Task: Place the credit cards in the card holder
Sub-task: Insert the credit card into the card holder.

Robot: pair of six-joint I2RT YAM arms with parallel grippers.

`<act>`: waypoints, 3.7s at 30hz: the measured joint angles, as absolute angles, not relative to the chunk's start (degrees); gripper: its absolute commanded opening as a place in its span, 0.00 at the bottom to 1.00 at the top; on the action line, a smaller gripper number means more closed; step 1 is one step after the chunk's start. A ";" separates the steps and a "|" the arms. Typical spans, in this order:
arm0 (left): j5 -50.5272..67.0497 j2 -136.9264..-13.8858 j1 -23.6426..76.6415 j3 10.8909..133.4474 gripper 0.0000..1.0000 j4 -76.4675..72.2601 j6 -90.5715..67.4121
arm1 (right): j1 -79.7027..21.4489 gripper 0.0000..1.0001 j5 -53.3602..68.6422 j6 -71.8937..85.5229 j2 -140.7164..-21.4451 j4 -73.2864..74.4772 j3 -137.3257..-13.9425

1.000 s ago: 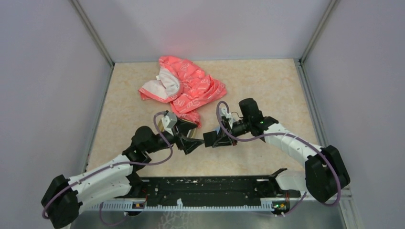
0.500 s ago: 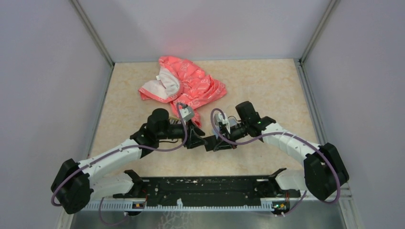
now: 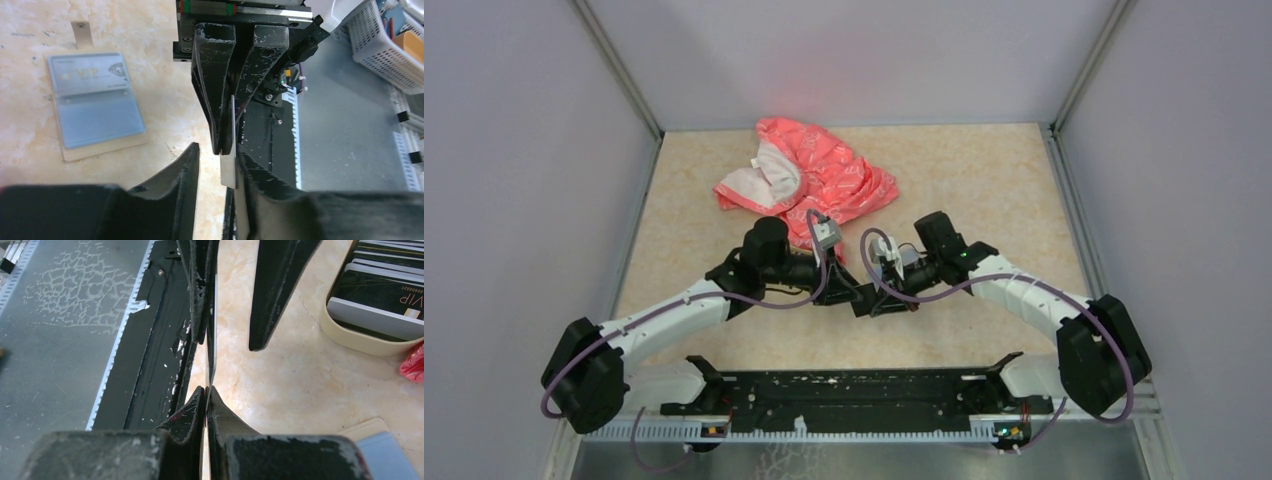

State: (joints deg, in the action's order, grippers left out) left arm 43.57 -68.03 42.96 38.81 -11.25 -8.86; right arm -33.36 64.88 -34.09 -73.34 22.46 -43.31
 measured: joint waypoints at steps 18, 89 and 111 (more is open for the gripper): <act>35.20 -67.26 41.78 25.50 0.00 -28.56 -26.74 | -21.30 0.70 59.68 -32.03 -69.36 23.79 -48.97; 4.93 -107.22 50.74 35.88 0.00 -52.97 -68.93 | -14.57 0.58 20.84 -27.40 -85.30 21.08 -50.02; 2.11 -108.12 50.72 36.95 0.00 -49.91 -69.93 | -14.57 0.58 20.88 -27.40 -85.32 22.11 -50.06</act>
State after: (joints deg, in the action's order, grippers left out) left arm 2.11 -108.12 50.72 36.95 -49.91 -69.93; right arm -14.57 20.88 -27.40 -85.32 22.11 -50.06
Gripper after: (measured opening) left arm 0.008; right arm 0.581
